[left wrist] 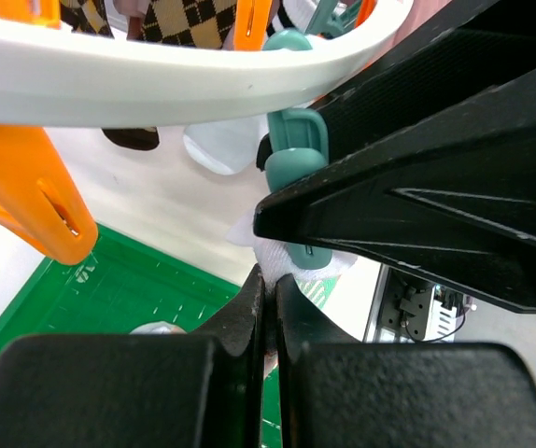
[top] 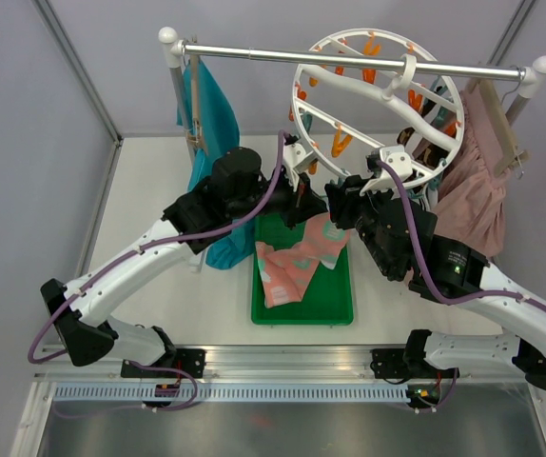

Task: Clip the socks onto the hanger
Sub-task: Clamp the sock onto the hanger.

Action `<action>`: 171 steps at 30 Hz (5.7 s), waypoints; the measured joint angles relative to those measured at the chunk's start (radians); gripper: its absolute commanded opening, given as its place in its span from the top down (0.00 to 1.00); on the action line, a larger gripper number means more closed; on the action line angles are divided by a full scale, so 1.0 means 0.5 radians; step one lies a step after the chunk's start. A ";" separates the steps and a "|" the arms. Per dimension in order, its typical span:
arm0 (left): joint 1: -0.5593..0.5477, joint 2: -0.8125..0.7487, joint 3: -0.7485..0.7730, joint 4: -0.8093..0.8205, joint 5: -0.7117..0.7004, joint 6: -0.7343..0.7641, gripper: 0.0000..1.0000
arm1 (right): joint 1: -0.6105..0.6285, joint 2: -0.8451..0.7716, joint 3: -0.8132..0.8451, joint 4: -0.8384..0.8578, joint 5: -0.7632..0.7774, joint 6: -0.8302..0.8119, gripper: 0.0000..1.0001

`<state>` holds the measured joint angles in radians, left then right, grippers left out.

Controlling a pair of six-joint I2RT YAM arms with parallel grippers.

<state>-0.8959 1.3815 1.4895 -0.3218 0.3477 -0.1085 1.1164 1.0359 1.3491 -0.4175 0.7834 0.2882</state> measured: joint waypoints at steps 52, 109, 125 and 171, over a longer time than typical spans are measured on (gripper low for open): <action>0.018 0.000 -0.080 0.138 0.358 0.246 0.98 | -0.001 0.005 0.014 0.028 -0.062 -0.045 1.00; 0.060 -0.024 -0.218 0.397 0.369 0.247 0.98 | -0.002 -0.027 0.012 0.039 -0.111 -0.022 1.00; 0.134 -0.025 -0.244 0.499 0.369 0.210 0.98 | -0.002 -0.006 0.012 0.035 -0.110 -0.024 1.00; 0.163 -0.037 -0.230 0.270 -0.134 -0.011 0.51 | 0.000 -0.181 0.010 -0.174 -0.204 0.065 0.19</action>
<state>-0.8143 1.3628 1.3746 -0.1867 0.2806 -0.1139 1.1164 0.9455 1.3540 -0.5045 0.6811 0.3206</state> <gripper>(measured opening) 0.485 0.808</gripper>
